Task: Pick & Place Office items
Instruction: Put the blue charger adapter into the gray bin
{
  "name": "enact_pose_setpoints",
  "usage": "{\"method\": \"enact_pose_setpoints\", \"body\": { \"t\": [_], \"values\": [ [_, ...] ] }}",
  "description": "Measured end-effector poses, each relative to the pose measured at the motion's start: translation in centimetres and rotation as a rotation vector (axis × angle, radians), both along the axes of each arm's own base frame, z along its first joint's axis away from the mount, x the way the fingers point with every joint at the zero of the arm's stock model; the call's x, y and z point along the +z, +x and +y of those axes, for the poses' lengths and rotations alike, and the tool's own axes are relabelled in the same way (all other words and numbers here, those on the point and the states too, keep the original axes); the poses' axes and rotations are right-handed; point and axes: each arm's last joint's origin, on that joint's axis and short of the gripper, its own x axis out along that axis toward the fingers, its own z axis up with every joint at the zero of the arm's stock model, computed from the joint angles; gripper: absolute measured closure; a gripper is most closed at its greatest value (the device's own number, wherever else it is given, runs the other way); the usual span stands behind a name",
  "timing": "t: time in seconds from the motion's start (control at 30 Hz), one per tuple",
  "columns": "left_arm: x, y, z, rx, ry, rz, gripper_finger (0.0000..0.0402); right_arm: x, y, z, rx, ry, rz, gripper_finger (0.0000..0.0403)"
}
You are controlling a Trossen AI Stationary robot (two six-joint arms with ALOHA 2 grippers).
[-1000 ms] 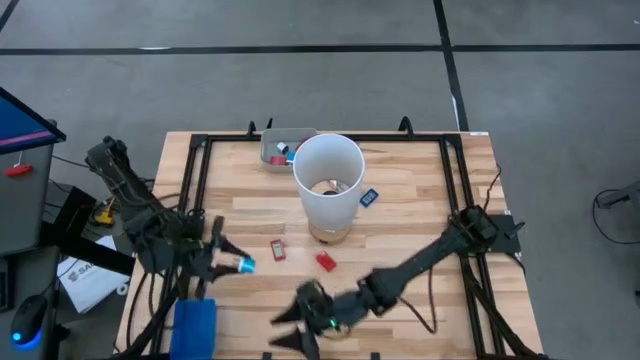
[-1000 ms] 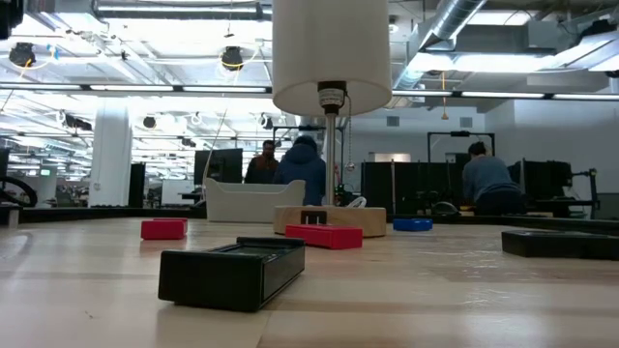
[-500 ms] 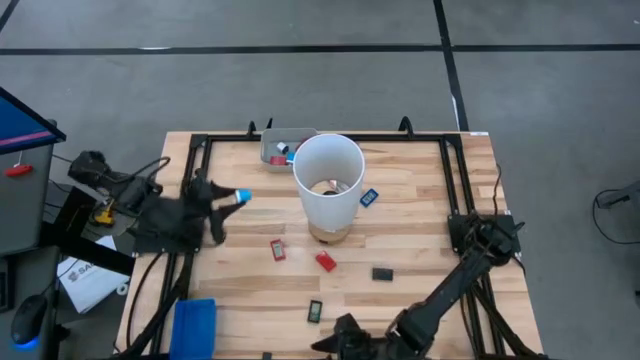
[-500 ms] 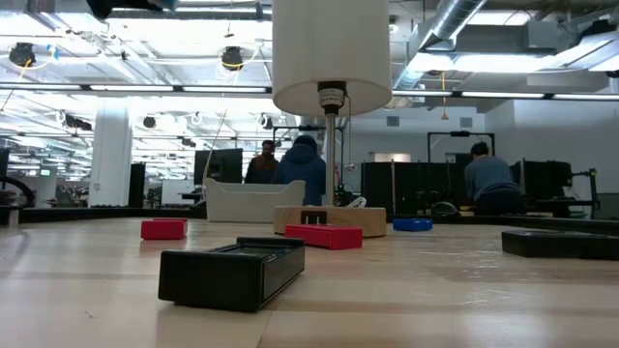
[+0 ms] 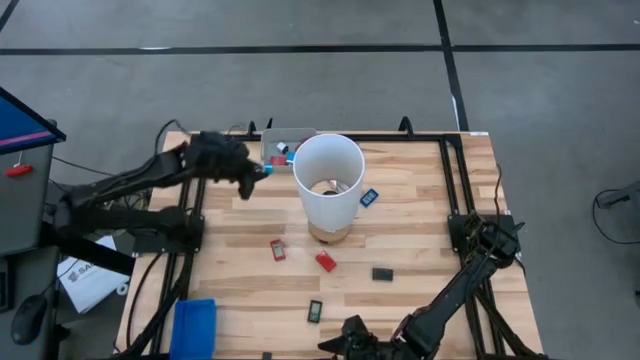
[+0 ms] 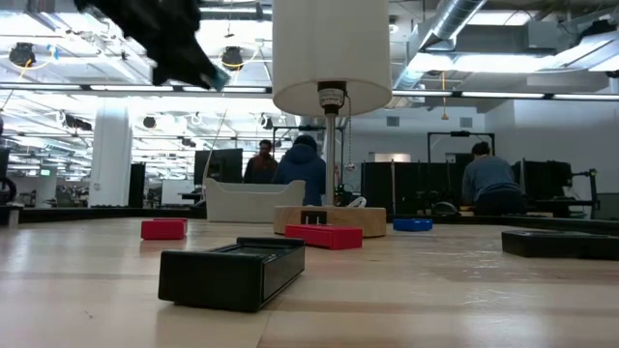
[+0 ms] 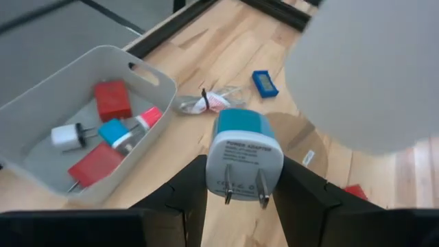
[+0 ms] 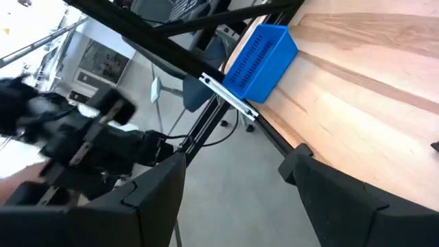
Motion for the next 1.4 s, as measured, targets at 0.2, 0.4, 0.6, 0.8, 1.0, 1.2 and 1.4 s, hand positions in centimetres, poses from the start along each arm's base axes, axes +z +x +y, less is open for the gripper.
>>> {"method": "enact_pose_setpoints", "body": {
  "t": [0.2,0.4,0.6,0.8,1.0,1.2,1.4],
  "values": [
    [-2.2,1.5,5.4,-0.036,-0.148,-0.063,0.0268,0.3,-0.5,0.7,0.018,0.027,-0.023,0.0139],
    [-5.0,2.6,9.3,0.021,-0.175,-0.044,0.0268,0.3,-0.9,1.0,0.028,0.025,-0.022,0.0139],
    [-7.8,3.4,11.7,0.066,-0.213,-0.010,0.0268,0.2,-1.1,1.2,0.034,0.024,-0.020,0.0139],
    [-9.7,4.2,13.1,0.128,-0.186,0.015,0.0268,0.2,-1.0,1.1,0.033,0.023,-0.020,0.0139],
    [-10.9,4.5,13.7,0.187,-0.171,0.055,0.0268,0.2,-0.9,1.0,0.028,0.023,-0.019,0.0139],
    [-10.8,4.7,14.1,0.217,-0.134,0.032,0.0267,0.2,-0.5,0.6,0.019,0.022,-0.017,0.0139],
    [-10.8,4.7,14.1,0.214,-0.132,0.035,0.0243,0.2,-0.1,0.2,0.008,0.021,-0.017,0.0139]
  ]
}}
